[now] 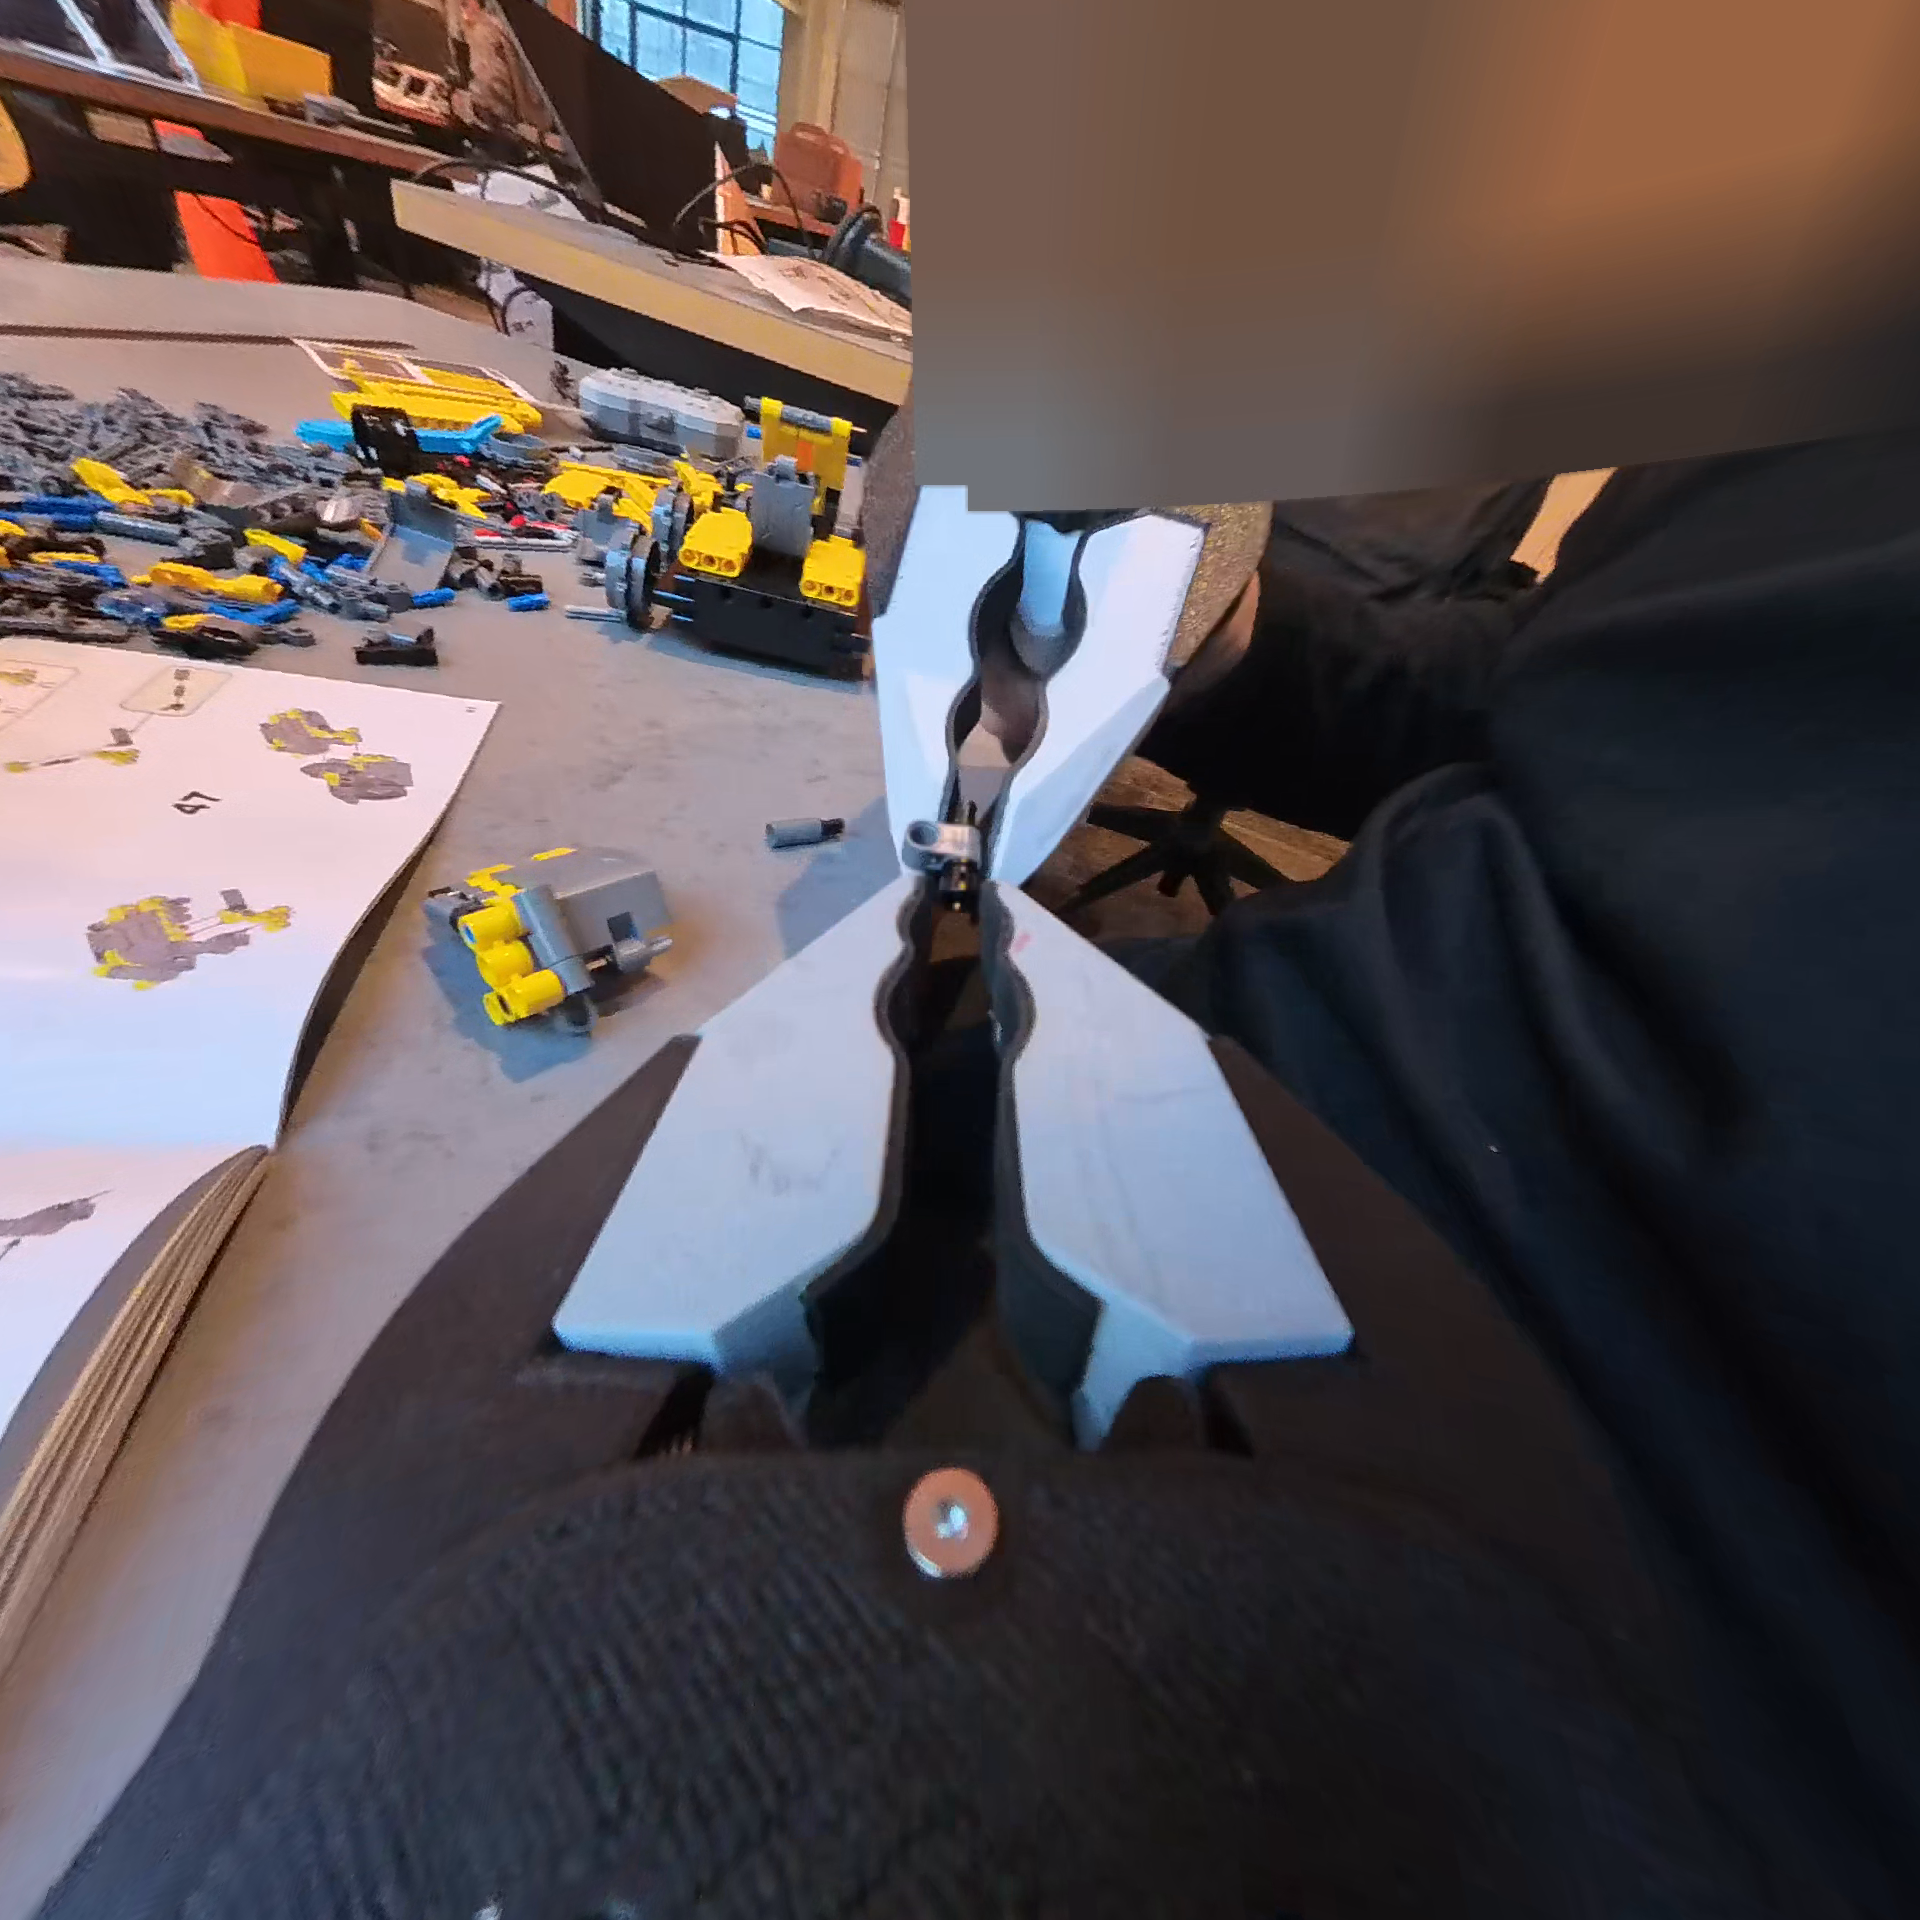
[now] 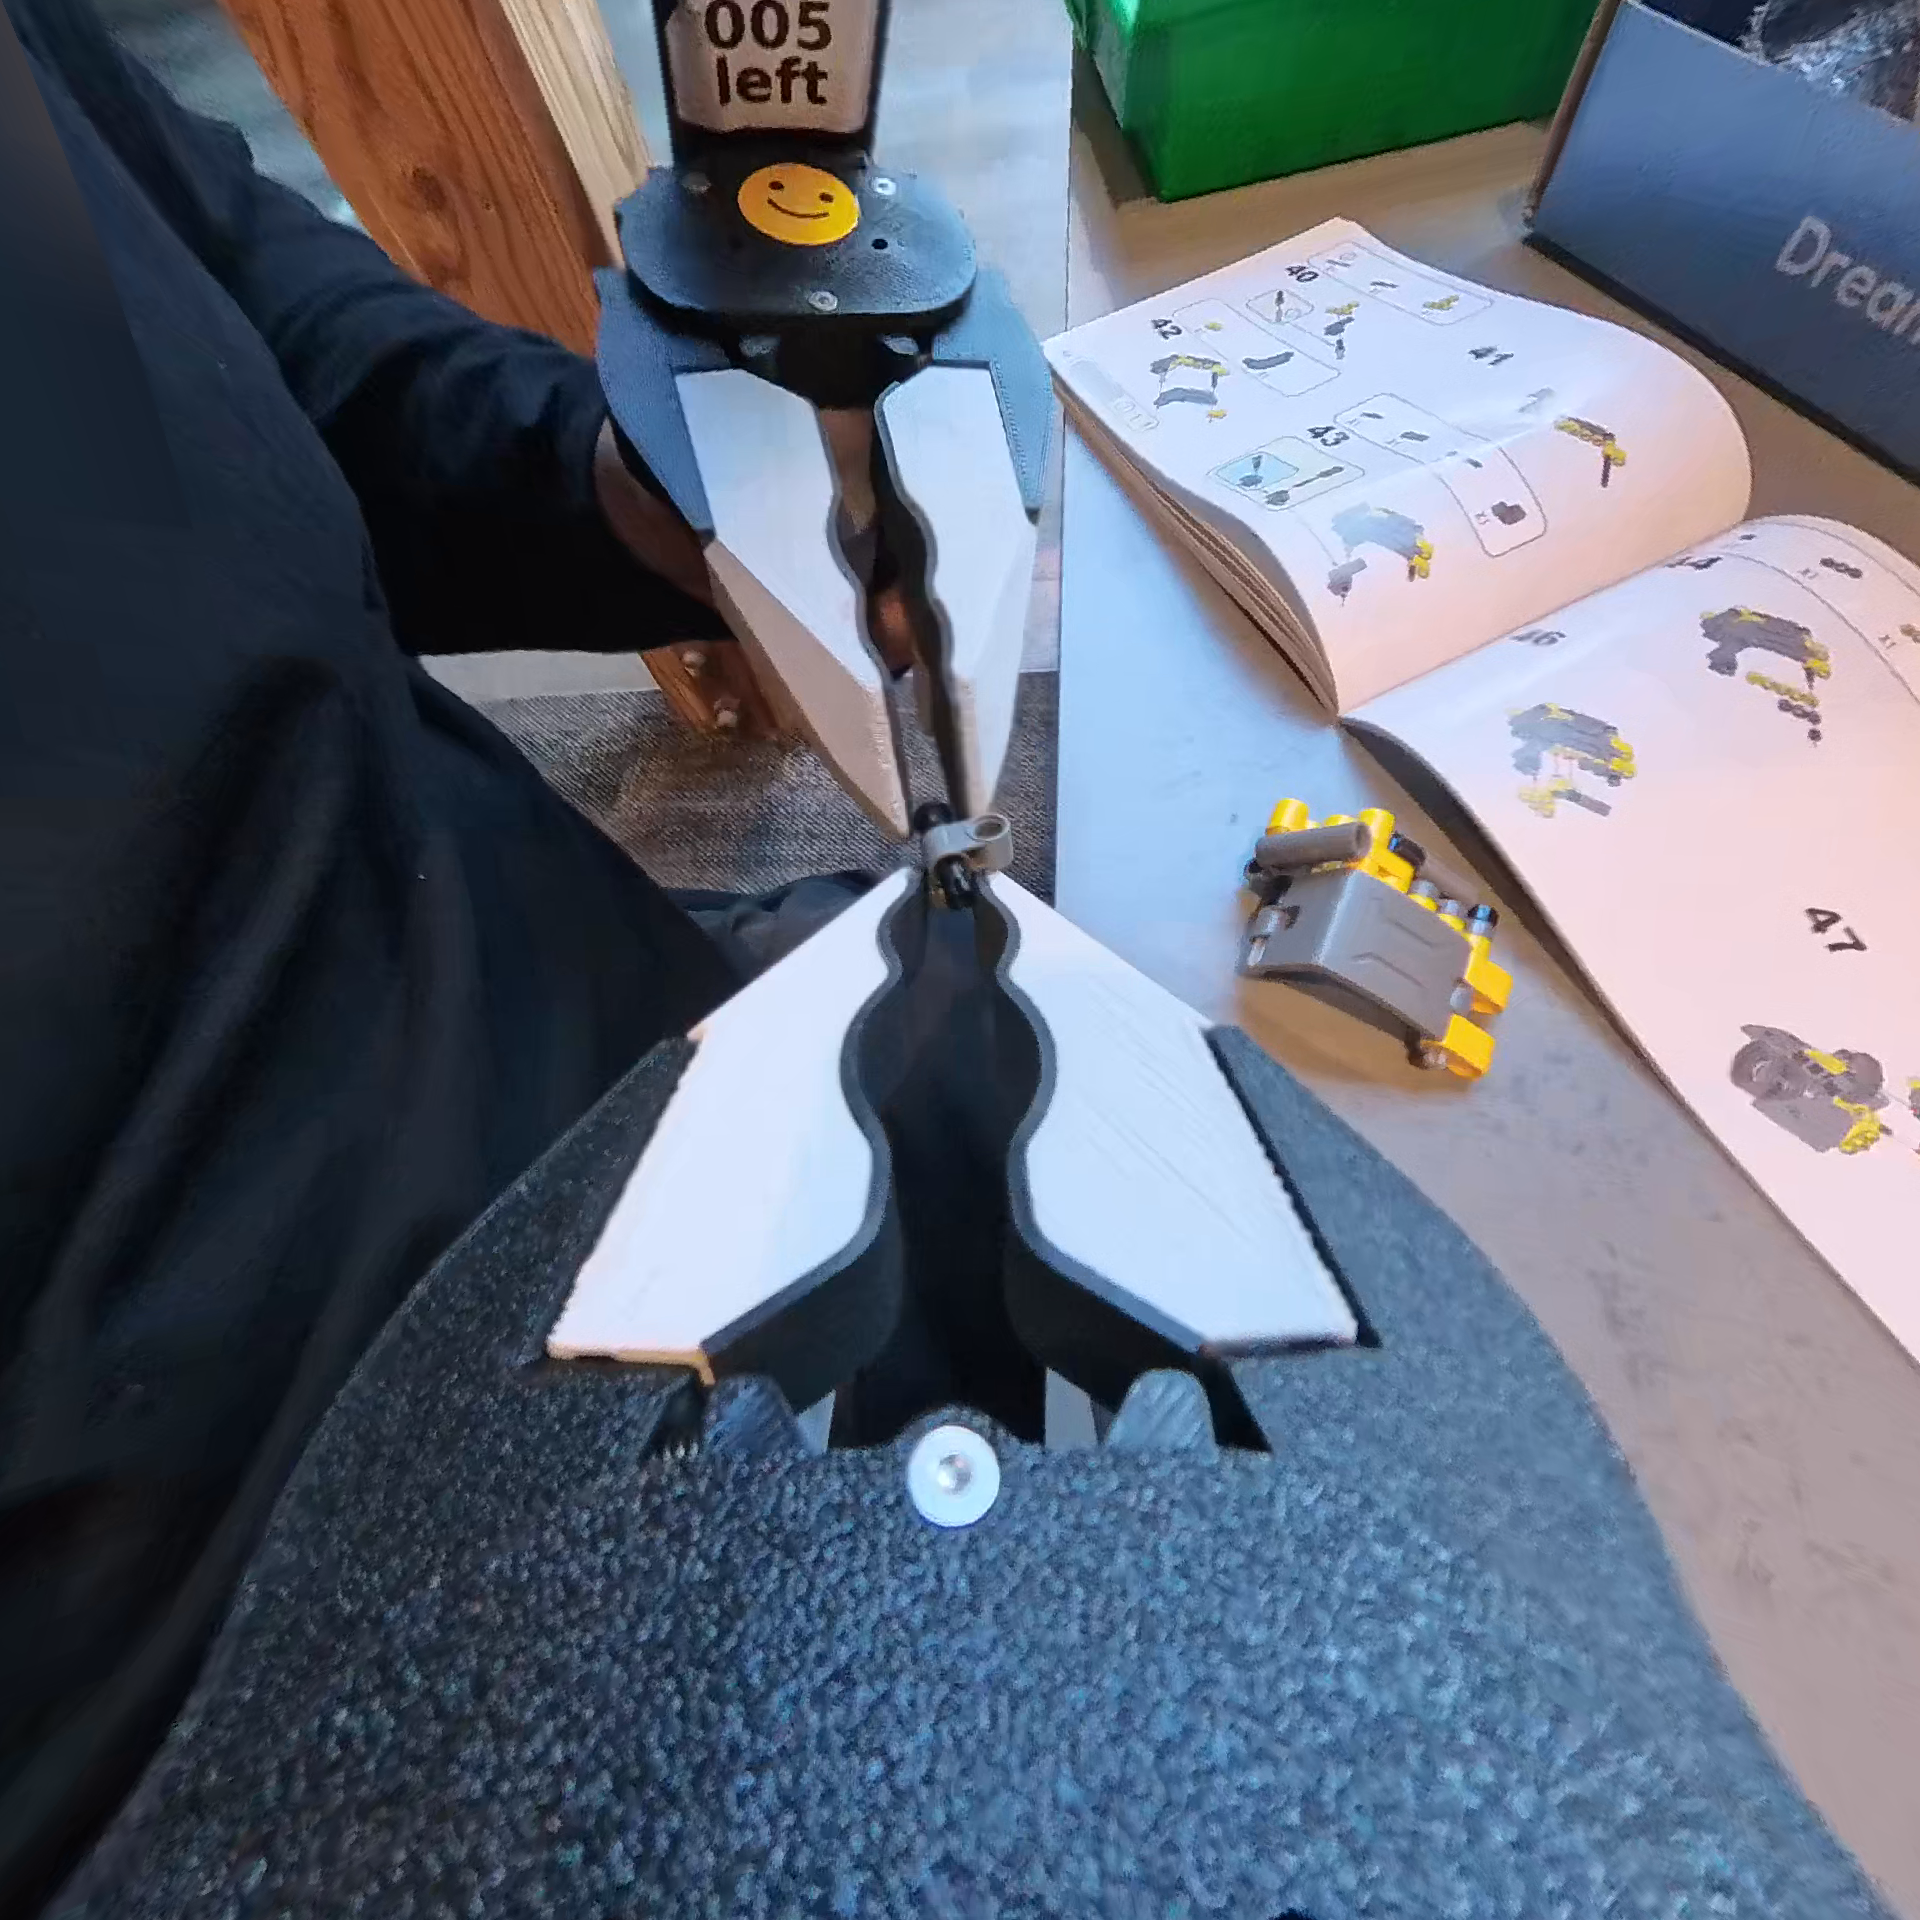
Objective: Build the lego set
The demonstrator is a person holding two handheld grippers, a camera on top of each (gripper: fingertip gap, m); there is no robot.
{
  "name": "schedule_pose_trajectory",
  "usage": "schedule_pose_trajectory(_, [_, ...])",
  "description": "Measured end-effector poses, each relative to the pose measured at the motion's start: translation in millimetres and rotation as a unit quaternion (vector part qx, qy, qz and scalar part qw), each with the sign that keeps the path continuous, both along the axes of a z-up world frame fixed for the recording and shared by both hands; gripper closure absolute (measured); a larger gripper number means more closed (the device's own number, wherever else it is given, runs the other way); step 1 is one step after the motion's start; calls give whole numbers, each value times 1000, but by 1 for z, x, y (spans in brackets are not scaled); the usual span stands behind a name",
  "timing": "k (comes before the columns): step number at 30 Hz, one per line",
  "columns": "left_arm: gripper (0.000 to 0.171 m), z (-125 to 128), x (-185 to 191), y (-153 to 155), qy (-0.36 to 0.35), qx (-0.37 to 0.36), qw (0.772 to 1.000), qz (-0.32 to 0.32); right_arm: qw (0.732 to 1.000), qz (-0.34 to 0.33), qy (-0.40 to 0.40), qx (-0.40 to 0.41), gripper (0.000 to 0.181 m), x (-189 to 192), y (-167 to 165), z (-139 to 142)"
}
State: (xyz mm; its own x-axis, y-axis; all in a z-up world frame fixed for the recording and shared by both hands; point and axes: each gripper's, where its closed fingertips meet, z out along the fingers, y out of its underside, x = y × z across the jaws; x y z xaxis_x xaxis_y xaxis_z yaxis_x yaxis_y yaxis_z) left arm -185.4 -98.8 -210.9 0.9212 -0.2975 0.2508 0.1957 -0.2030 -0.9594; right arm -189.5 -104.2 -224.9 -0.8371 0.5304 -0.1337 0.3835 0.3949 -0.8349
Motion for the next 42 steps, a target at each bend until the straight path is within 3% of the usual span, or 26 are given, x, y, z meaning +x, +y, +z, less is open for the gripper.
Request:
schedule_pose_trajectory(8, [165, 5, 1, -12, 15, 12, 1000, 0, 999, 14, 17, 25, 174, 0, -12, 6])
schedule_pose_trajectory(18, [166, 27, -17, -32, -75, 72, 994, 12, 992, 4, -9, -124, 173, -16, -34, 29])
schedule_pose_trajectory(28, [166, 34, -33, -42, -103, 106, 988, 42, 989, 6, -23, -143, 164, -28, -48, 24])
schedule_pose_trajectory(30, [166, 41, -40, -47, -56, 132, 987, 74, 986, -7, -39, -162, 163, -34, -49, 26])
schedule_pose_trajectory(34, [166, 38, -43, -48, 138, 113, 971, 157, 959, -32, -98, -266, 157, -41, -50, 43])
schedule_pose_trajectory(38, [165, 44, -25, -46, 301, 112, 926, 197, 920, -40, -148, -360, 153, -40, -45, 59])
schedule_pose_trajectory(42, [166, 57, -20, -48, 434, 120, 859, 243, 904, -22, -159, -395, 147, -26, -42, 67])
